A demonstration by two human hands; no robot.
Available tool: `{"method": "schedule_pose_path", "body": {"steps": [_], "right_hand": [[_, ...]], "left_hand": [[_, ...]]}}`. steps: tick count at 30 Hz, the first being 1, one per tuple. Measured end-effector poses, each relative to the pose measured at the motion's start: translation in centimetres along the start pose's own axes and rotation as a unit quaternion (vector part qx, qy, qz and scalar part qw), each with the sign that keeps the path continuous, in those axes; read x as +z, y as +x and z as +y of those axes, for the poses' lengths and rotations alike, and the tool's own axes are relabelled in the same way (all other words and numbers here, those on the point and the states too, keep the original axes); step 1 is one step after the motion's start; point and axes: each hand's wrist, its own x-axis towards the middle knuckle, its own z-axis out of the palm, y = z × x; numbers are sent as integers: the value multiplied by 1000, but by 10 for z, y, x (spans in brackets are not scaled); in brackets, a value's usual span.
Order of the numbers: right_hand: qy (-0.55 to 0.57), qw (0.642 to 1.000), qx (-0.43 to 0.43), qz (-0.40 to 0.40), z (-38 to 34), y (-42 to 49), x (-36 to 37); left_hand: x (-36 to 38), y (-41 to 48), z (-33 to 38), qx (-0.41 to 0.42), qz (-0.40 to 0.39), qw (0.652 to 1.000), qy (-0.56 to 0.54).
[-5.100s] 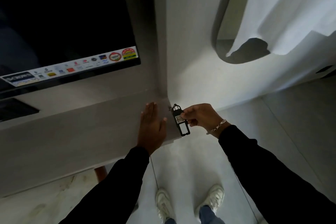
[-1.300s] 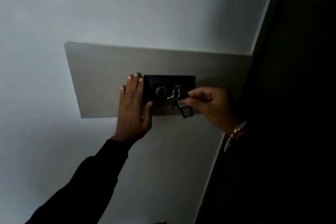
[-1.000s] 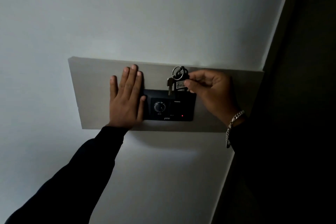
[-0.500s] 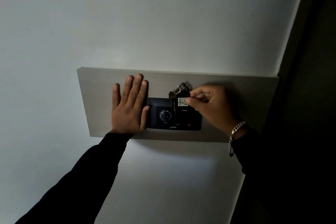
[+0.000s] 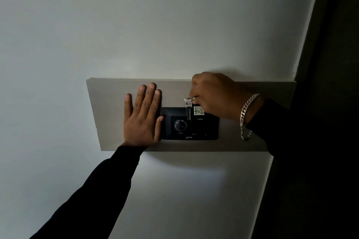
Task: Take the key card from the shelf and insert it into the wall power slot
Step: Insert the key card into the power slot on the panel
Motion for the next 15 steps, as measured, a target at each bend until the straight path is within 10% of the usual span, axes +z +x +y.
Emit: {"method": "schedule_pose_path", "body": {"steps": [7, 15], "right_hand": [[182, 940, 63, 280, 0, -33, 32], [159, 915, 45, 369, 3, -34, 70]], "left_hand": [[1, -1, -1, -1, -2, 1000, -5], [4, -2, 0, 3, 3, 1000, 1]]}}
